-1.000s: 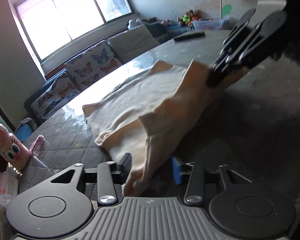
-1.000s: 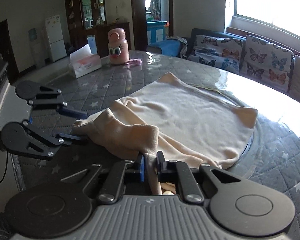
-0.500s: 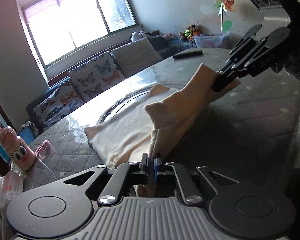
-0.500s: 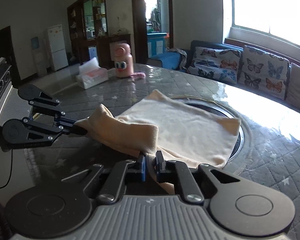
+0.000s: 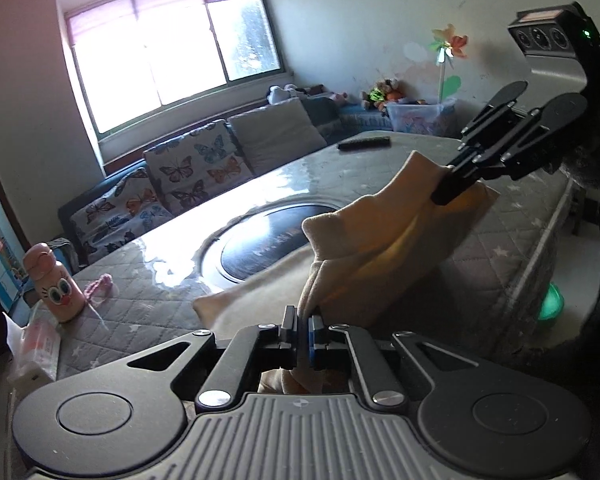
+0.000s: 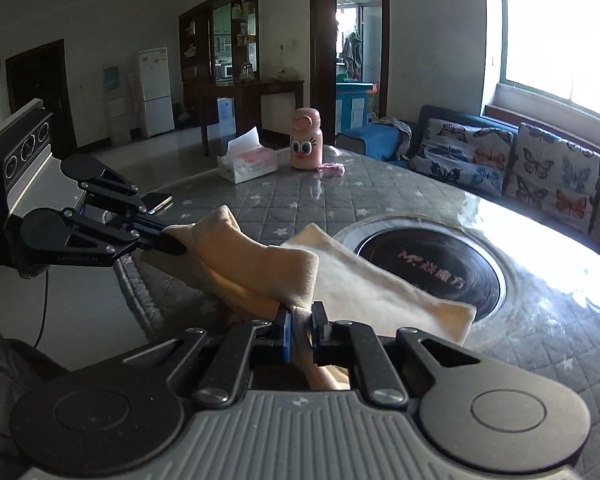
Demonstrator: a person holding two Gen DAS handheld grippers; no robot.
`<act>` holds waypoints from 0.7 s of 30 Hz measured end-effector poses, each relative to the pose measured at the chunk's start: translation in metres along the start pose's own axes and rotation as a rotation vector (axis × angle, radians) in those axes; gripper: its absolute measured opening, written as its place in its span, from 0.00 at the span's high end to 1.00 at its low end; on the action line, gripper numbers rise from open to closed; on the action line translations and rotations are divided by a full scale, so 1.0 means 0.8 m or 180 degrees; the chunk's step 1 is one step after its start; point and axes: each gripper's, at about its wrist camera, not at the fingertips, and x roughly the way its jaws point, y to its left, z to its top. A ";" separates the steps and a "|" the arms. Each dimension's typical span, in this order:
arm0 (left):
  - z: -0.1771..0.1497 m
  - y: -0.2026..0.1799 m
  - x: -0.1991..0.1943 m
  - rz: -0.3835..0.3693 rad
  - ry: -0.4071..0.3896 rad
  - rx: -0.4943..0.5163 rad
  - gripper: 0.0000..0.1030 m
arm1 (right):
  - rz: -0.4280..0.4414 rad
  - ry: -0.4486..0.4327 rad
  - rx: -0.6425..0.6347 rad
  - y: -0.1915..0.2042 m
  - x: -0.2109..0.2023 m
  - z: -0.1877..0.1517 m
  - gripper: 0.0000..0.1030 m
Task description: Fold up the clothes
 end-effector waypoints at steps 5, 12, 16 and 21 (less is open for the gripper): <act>0.014 0.023 0.037 0.0094 0.0024 -0.0026 0.95 | -0.0050 -0.0011 -0.0005 -0.021 0.022 0.020 0.92; 0.036 0.063 0.117 0.0228 0.0131 -0.0048 0.95 | -0.0147 0.0110 0.0158 -0.084 0.090 0.054 0.92; 0.032 0.087 0.175 0.0286 0.0326 -0.0184 0.95 | -0.0200 0.0247 0.0263 -0.117 0.136 0.062 0.92; 0.015 0.100 0.233 0.0323 0.0608 -0.0347 0.94 | -0.0274 0.0424 0.0497 -0.151 0.200 0.051 0.90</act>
